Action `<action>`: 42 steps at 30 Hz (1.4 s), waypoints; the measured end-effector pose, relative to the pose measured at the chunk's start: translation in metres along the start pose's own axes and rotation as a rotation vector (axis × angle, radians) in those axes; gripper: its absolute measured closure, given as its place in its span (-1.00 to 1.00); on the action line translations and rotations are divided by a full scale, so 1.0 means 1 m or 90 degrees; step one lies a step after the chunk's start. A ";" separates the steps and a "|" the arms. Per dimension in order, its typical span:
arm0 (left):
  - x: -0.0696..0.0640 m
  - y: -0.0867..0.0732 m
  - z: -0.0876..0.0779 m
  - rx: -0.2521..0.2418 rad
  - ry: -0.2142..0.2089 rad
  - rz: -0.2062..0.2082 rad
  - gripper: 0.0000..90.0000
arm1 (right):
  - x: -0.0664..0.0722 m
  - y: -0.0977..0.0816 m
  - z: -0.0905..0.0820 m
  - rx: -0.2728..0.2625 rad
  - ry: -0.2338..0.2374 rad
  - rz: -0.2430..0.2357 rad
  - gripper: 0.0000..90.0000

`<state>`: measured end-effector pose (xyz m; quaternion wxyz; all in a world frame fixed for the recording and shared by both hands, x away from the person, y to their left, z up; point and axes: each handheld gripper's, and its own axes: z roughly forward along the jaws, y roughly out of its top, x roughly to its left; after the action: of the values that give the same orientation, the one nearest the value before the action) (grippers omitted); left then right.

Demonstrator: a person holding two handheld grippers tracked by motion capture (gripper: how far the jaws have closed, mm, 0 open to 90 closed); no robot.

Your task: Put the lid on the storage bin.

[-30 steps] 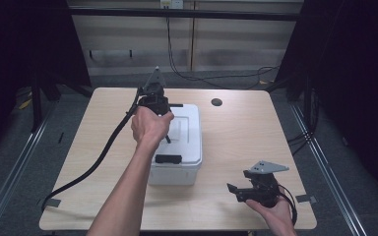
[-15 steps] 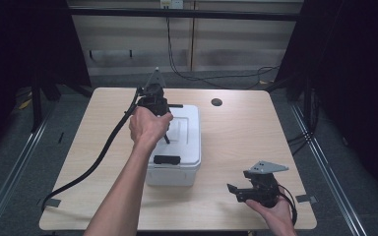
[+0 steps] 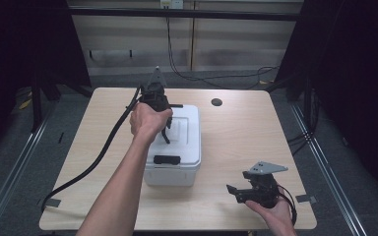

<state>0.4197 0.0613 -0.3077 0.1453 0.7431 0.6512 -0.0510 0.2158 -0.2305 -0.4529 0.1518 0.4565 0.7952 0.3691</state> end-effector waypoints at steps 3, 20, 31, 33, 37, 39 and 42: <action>-0.002 0.000 0.000 -0.007 0.003 -0.005 0.87 | 0.000 0.000 0.000 -0.001 0.001 -0.001 -0.50; -0.005 -0.012 -0.009 -0.034 0.026 -0.022 0.89 | 0.000 0.000 0.001 0.004 0.002 0.000 -0.50; -0.008 -0.016 -0.003 -0.063 0.030 -0.025 0.89 | 0.000 0.000 0.001 0.005 0.002 0.000 -0.50; -0.008 -0.016 -0.005 -0.063 0.029 -0.024 0.89 | 0.000 0.000 0.000 0.004 0.003 -0.001 -0.50; -0.008 -0.019 -0.007 -0.066 0.030 -0.019 0.89 | 0.000 0.000 0.001 0.005 0.002 -0.001 -0.50; -0.008 -0.021 -0.008 -0.068 0.033 -0.024 0.89 | 0.000 0.000 0.001 0.006 0.002 0.001 -0.50; -0.009 -0.023 -0.008 -0.072 0.036 -0.019 0.89 | 0.000 0.000 0.001 0.006 0.001 0.002 -0.50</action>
<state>0.3947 0.0579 -0.3009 0.1681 0.7252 0.6677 0.0048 0.2162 -0.2307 -0.4537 0.1481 0.4580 0.7965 0.3659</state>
